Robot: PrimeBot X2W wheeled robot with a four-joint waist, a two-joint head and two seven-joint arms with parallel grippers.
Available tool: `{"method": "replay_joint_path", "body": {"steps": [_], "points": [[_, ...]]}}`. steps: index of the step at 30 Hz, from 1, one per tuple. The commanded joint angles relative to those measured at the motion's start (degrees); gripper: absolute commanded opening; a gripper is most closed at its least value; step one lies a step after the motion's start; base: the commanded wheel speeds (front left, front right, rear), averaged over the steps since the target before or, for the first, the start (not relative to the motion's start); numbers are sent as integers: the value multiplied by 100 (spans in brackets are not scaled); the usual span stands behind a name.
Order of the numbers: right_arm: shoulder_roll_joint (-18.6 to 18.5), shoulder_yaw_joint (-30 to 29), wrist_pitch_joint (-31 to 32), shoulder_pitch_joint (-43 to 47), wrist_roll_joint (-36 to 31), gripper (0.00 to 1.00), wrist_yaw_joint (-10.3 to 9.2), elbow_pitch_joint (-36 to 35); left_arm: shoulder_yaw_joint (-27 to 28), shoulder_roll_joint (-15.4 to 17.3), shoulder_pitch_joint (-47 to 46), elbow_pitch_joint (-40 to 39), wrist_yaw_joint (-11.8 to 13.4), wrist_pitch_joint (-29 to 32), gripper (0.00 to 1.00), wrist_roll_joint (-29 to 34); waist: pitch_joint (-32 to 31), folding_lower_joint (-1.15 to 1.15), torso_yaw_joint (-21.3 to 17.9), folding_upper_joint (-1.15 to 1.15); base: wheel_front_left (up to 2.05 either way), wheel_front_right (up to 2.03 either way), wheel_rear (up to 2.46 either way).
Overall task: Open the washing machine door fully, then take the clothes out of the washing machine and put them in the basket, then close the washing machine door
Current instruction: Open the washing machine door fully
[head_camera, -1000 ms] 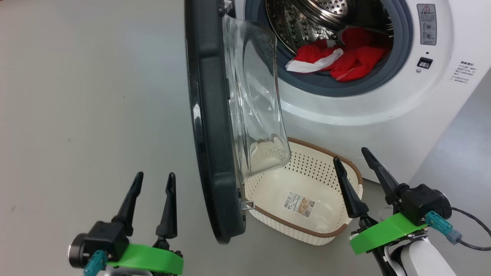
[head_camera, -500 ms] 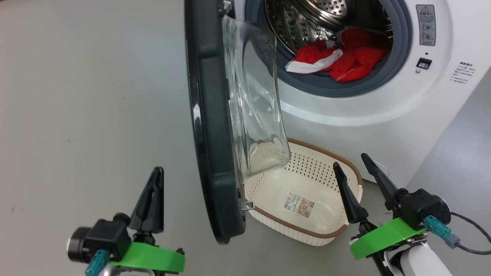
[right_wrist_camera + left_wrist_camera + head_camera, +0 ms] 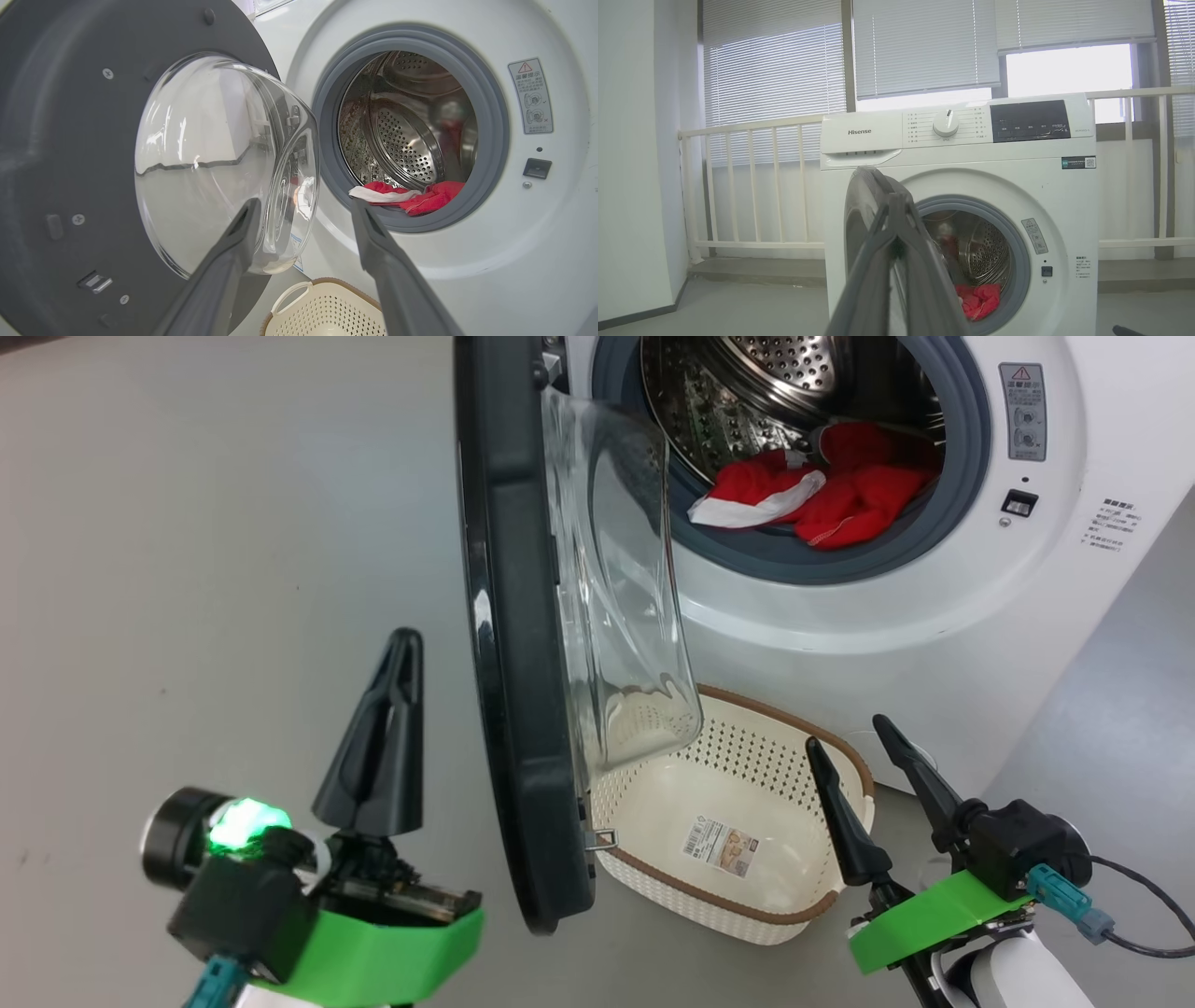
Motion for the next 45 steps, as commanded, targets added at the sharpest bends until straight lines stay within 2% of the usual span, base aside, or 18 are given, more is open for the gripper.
{"method": "replay_joint_path", "body": {"steps": [1, 9, 19, 25, 30, 38, 45], "points": [[31, 142, -37, 29, 13, 100, 35, -123, 65, 59, -242, -268, -53, -26, 0, -11, -18, 0, -9, 0, 0, 0, 0], [31, 159, -37, 40, 35, 100, 35, -139, -802, 59, -380, -301, -197, 132, 0, -119, -18, 0, -34, 0, 0, 0, 0], [31, 219, -37, -26, 105, 100, 35, -145, -1405, 59, -192, 482, -173, 369, 0, -172, 100, 0, -110, 0, 0, 0, 0], [31, 243, -37, -77, 205, 100, 35, -128, -1376, 59, -147, 1039, -137, 402, 0, -392, 177, 0, -134, 0, 0, 0, 0], [31, 243, -37, -100, 190, 100, 35, -127, -1247, 60, -164, 1404, 9, 494, 0, -570, 207, 0, -119, 0, 0, 0, 0], [31, 256, -37, -86, 245, 100, 35, -137, -1042, 73, -149, 1526, 203, 450, 0, -762, 200, 0, -64, 0, 0, 0, 0], [31, 281, -37, -85, 280, 100, 35, -140, -878, 306, 12, 1442, 496, 470, 0, -622, 236, 0, 17, 0, 0, 0, 0]]}}
